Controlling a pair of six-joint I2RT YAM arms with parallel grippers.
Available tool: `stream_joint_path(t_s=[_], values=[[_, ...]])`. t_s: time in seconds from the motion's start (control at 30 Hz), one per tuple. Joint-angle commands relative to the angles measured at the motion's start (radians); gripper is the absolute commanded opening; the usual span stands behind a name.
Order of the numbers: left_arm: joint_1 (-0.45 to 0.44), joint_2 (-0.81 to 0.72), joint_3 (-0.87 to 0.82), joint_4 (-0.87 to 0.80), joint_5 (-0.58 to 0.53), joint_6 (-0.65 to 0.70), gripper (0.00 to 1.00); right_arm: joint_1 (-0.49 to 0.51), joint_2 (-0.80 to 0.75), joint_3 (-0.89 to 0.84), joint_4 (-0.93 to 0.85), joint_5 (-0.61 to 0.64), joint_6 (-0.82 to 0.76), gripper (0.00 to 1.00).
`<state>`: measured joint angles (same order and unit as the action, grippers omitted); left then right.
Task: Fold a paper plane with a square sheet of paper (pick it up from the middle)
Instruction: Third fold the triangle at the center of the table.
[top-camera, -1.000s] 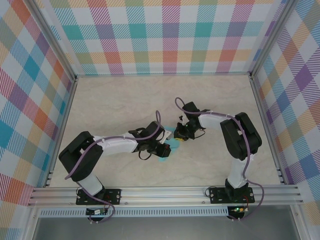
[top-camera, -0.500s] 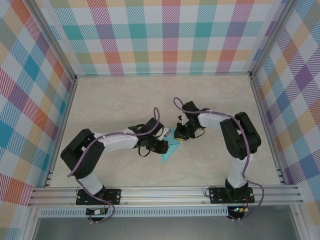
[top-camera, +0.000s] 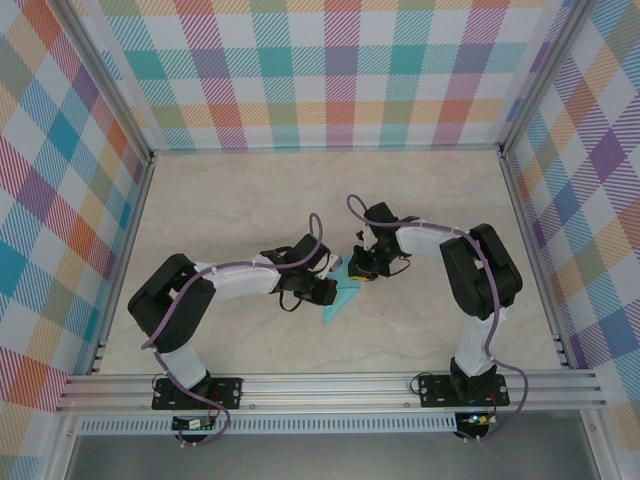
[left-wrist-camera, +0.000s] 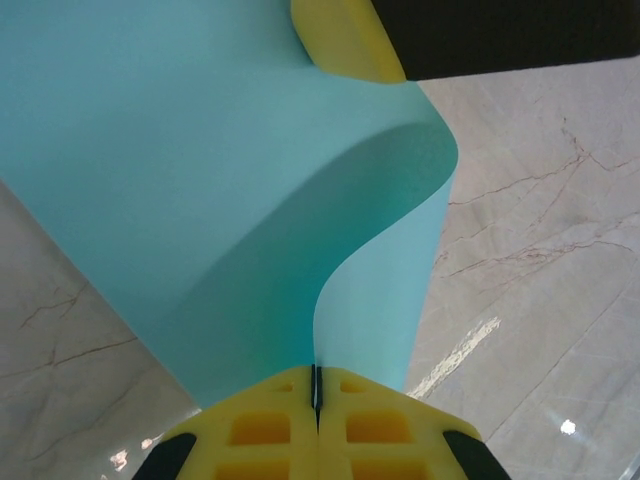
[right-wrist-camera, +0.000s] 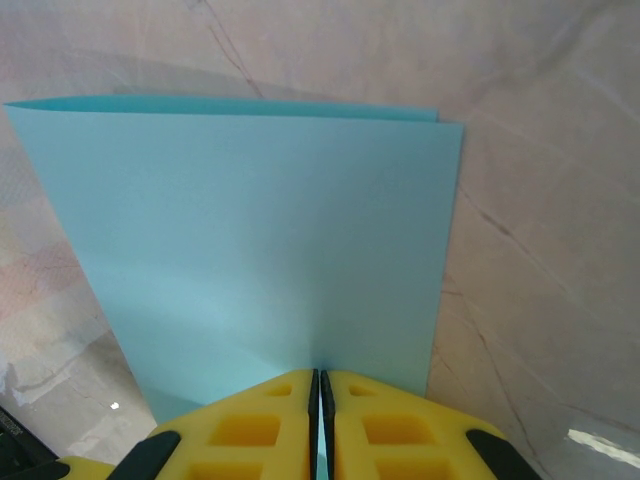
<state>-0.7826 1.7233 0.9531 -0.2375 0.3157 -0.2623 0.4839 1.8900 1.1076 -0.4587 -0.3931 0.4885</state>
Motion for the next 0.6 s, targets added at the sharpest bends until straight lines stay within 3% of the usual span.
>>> stream_joint_path(t_s=[0.0,0.57], values=[[0.009,0.010,0.025,-0.028,-0.026,0.024,0.03,-0.002,0.025,0.000,-0.045,0.026,-0.005,0.13],[0.010,0.011,0.005,-0.031,-0.015,0.012,0.04,-0.002,0.023,-0.002,-0.056,0.033,-0.004,0.13]])
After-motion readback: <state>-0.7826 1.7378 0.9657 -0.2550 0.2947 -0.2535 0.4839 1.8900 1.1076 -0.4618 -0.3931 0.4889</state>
